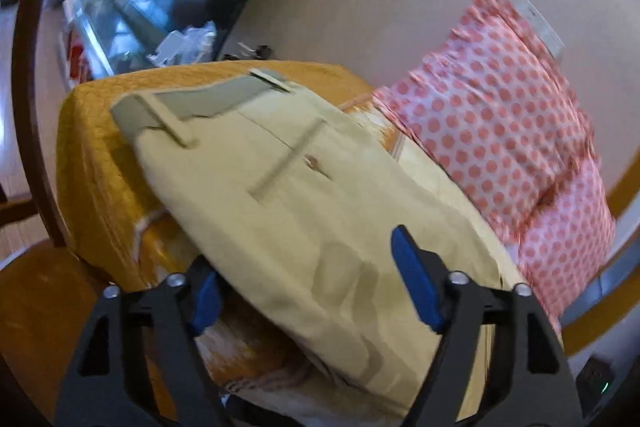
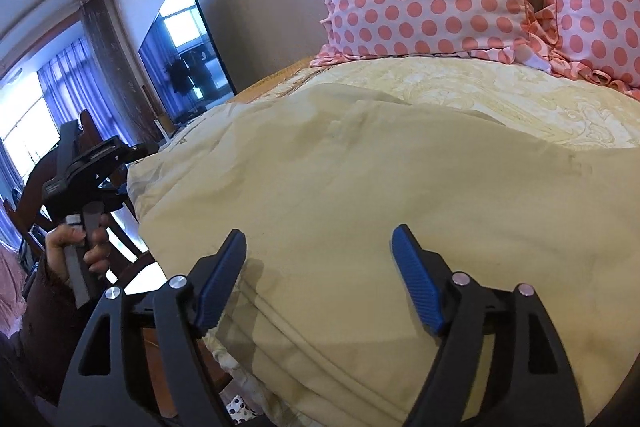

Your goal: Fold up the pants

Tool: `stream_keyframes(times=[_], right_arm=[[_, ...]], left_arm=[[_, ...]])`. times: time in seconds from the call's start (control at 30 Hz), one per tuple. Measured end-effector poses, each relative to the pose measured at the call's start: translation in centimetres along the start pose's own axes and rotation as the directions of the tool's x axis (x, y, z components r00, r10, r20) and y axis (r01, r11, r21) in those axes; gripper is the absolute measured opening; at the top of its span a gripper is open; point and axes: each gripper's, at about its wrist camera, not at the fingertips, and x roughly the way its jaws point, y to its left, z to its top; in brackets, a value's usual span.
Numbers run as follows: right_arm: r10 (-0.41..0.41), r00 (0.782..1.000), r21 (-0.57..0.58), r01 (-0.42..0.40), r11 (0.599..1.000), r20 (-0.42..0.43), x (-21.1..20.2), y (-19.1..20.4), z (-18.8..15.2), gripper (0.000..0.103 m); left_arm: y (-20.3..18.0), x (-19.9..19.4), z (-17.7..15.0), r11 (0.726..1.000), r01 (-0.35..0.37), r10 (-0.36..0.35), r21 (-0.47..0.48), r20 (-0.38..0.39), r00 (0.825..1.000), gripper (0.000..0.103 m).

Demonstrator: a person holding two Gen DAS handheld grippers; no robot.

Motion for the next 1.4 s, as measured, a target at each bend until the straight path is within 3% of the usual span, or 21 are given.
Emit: stream_keyframes(times=[0.03,0.13,0.17,0.27,0.37,0.5,0.57,0.6,0.7,0.73,0.8,0.87,0.93,0.97,1.03,1.13,1.2,1.27,1.33,1.37,1.4], right_arm=[[0.007,1.0,0.004,-0.007,1.0,0.003,-0.2,-0.1,-0.1,0.077],[0.023,1.0,0.008,-0.023,1.0,0.016,-0.4,-0.2,-0.2,0.077],[0.029,0.999,0.009,-0.029,1.0,0.022,-0.5,-0.2,-0.2,0.077],[0.053,0.998,0.023,-0.054,0.998,0.036,-0.9,-0.4,-0.2,0.077],[0.065,0.995,0.049,-0.068,0.996,0.076,-2.2,-0.9,-0.1,0.077],[0.034,0.986,0.085,-0.048,0.995,0.163,-5.5,-2.5,0.2,0.077],[-0.007,0.977,0.116,-0.018,0.993,0.212,-7.6,-3.7,0.2,0.077],[-0.03,0.971,0.133,-0.002,0.991,0.237,-8.6,-4.3,0.1,0.077],[-0.142,0.936,0.219,0.072,0.973,0.323,-12.4,-6.8,-0.7,0.077],[-0.181,0.922,0.251,0.096,0.963,0.342,-13.5,-7.6,-1.1,0.077],[-0.273,0.892,0.325,0.155,0.933,0.361,-15.7,-9.5,-2.0,0.077],[-0.342,0.87,0.38,0.199,0.903,0.356,-17.2,-11.0,-2.8,0.077],[-0.395,0.855,0.432,0.233,0.871,0.337,-18.3,-12.5,-3.6,0.077],[-0.412,0.85,0.45,0.243,0.859,0.328,-18.7,-13.0,-4.0,0.077],[-0.438,0.842,0.482,0.256,0.838,0.314,-19.4,-13.9,-4.4,0.077],[-0.441,0.839,0.499,0.248,0.83,0.318,-20.0,-14.4,-4.2,0.083],[-0.413,0.849,0.491,0.22,0.843,0.328,-20.2,-14.5,-3.5,0.083],[-0.366,0.874,0.483,0.183,0.856,0.319,-19.7,-14.5,-2.6,0.083],[-0.285,0.919,0.48,0.128,0.868,0.27,-18.0,-15.0,-0.9,0.083],[-0.275,0.928,0.478,0.128,0.869,0.25,-17.5,-15.1,-0.5,0.083],[-0.261,0.944,0.472,0.14,0.871,0.2,-16.4,-15.4,0.3,0.083]], left_arm=[[0.9,0.0,0.5,0.999,0.002,-0.002,-0.045,0.003,1.0,0.064],[3.4,-0.1,1.7,0.987,0.004,-0.001,-0.16,0.02,1.0,0.036],[4.2,0.0,2.1,0.98,0.011,-0.006,-0.2,0.026,1.0,0.02],[4.8,0.3,2.8,0.973,0.037,-0.025,-0.229,0.054,0.998,0.01],[-0.1,-0.6,3.6,0.998,-0.055,0.056,-0.02,0.085,0.995,0.008],[-8.9,-2.6,3.9,0.974,0.005,-0.029,0.226,0.099,0.995,0.008],[-14.9,-3.6,2.4,0.92,0.084,-0.121,0.383,0.075,0.99,0.008],[-18.7,-4.1,0.7,0.867,0.134,-0.176,0.481,0.043,0.984,0.009],[-25.5,-5.0,-4.4,0.72,0.258,-0.294,0.644,-0.053,0.954,0.009],[-27.9,-4.9,-7.3,0.654,0.338,-0.344,0.676,-0.133,0.93,0.009],[-30.7,-4.1,-12.3,0.558,0.478,-0.386,0.678,-0.298,0.873,0.009],[-32.1,-3.1,-16.7,0.487,0.552,-0.376,0.677,-0.408,0.832,0.01],[-32.7,-1.7,-21.4,0.427,0.586,-0.333,0.689,-0.483,0.81,0.009],[-32.8,-1.2,-22.7,0.417,0.596,-0.311,0.686,-0.509,0.803,0.009],[-32.4,-0.1,-24.9,0.422,0.637,-0.274,0.645,-0.58,0.768,0.007],[-31.7,-1.5,-25.6,0.41,0.623,-0.283,0.666,-0.556,0.782,0.006],[-30.8,-2.1,-25.6,0.419,0.62,-0.285,0.664,-0.552,0.784,0.006],[-30.2,-2.5,-26.7,0.383,0.595,-0.259,0.706,-0.536,0.803,0.006],[-30.1,-3.2,-27.6,0.354,0.579,-0.255,0.734,-0.52,0.815,0.008],[-30.2,-3.4,-27.2,0.345,0.592,-0.27,0.728,-0.527,0.806,0.012],[-30.2,-3.5,-26.8,0.342,0.612,-0.283,0.713,-0.543,0.791,0.025]])
